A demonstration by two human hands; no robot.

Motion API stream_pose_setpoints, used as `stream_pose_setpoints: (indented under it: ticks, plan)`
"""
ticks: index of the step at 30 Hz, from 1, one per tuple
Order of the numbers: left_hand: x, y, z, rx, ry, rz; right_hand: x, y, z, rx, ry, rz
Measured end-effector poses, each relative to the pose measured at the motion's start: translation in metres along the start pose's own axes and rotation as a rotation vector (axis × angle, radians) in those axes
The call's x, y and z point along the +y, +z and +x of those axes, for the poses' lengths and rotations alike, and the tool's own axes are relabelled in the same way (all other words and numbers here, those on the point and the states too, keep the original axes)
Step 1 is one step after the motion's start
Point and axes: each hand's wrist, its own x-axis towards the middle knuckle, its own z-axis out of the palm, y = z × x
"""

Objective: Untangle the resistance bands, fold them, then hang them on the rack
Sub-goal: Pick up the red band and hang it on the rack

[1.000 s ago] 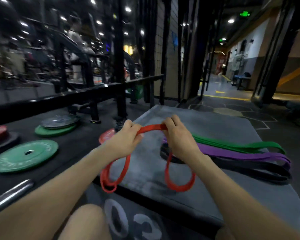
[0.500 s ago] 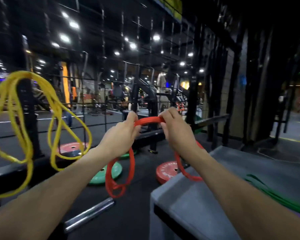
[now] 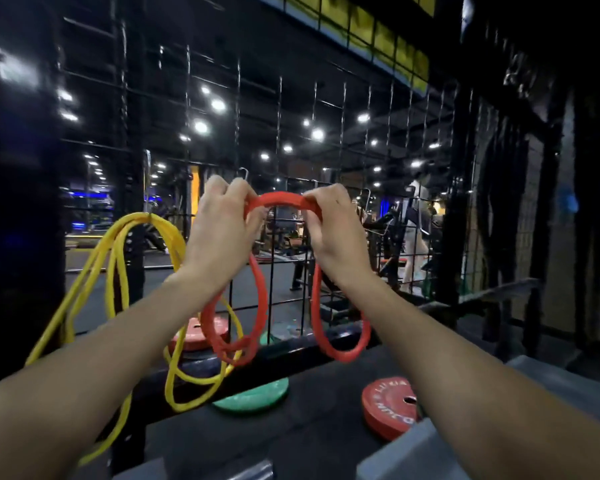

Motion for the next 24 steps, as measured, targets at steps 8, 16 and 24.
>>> stream_pose_setpoints:
  ticks: [8, 16, 24]
  plan:
    - [-0.011, 0.002, 0.017, -0.086, -0.2, 0.184, -0.009, 0.029, 0.029, -0.124, 0.078, 0.021]
    - [-0.013, -0.003, -0.021, -0.143, -0.241, 0.133, -0.012, 0.036, -0.007, -0.188, 0.083, 0.128]
    - [-0.005, 0.012, -0.047, -0.145, -0.367, -0.151, -0.015, 0.037, -0.031, -0.248, 0.261, 0.161]
